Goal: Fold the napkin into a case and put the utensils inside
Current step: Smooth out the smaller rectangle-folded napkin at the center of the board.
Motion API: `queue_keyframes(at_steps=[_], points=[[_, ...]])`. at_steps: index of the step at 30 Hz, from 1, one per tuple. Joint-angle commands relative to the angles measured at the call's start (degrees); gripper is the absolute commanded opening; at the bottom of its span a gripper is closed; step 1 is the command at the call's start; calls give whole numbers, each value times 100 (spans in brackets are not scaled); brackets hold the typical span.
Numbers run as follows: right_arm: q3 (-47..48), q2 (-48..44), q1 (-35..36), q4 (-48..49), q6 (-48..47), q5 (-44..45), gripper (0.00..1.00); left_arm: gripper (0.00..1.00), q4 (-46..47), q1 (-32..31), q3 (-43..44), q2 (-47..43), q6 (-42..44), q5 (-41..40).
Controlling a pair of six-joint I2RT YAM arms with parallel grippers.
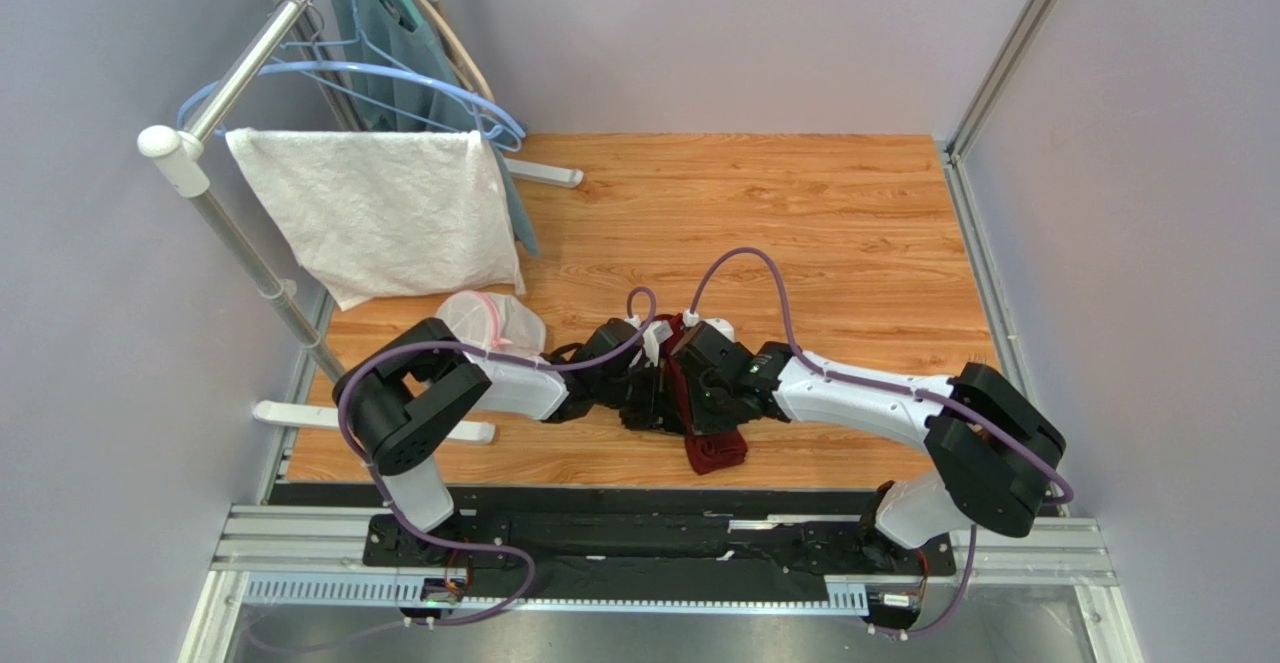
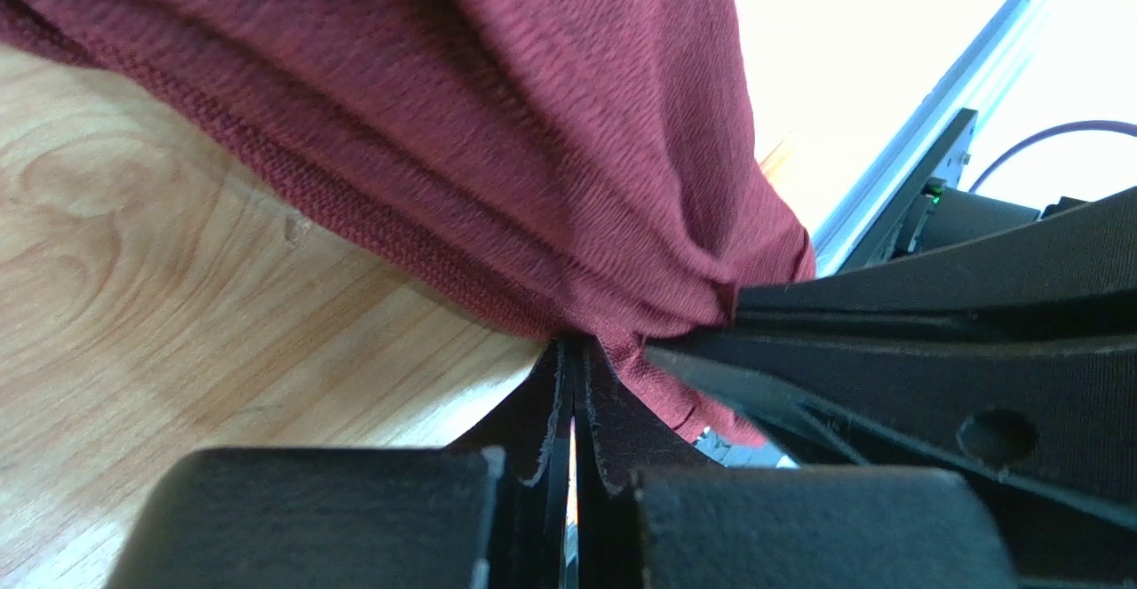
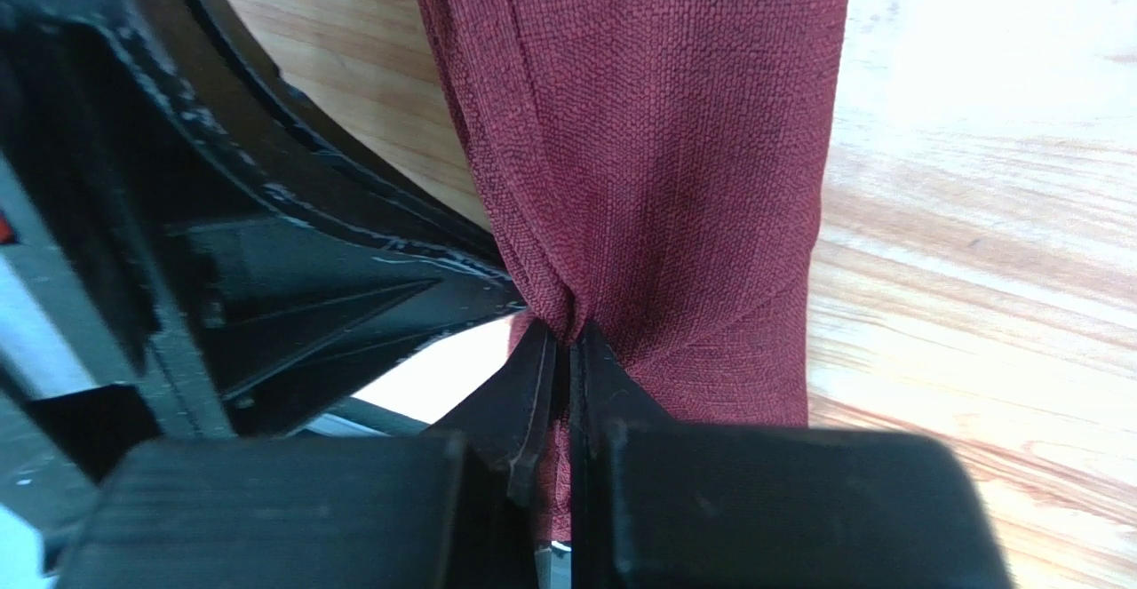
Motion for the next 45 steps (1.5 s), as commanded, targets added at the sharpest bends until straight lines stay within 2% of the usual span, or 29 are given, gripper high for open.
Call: queue_keyframes(at_steps=[1,8,13,14,16,20,22,23,27,35,40,45], points=[[191,-130,-10,363,391,-221,0,0,78,-38,-22,141,64,-155],[33,195,-1,626,576,-265,0,0,122,-65,-84,80,29,-156],[-213,318,-19,1012,594,-265,18,0,52,-65,-224,-78,11,-181],[-266,301,-19,1083,559,-448,25,0,-27,-21,-216,-209,72,-182],[-468,257,-36,1276,532,-485,28,0,-282,58,-294,-429,134,-156],[-811,46,-115,1628,357,-678,45,0,-546,644,-409,-1157,143,20],[-986,-33,-150,1812,312,-705,49,0,-538,918,-374,-1317,117,309],[-1039,-103,-185,1865,303,-739,54,0,-529,1120,-313,-1379,99,406],[-1215,-270,-317,2059,207,-854,57,0,-617,1227,240,-1213,99,601],[-1400,-359,-405,2402,198,-1108,57,0,-37,1218,988,-9,-138,996],[-1278,-613,-440,2034,251,-1144,58,0,-625,1288,1208,457,300,645],[-1198,-1377,-782,1637,286,-1398,60,0,-1002,1403,1269,502,854,539]])
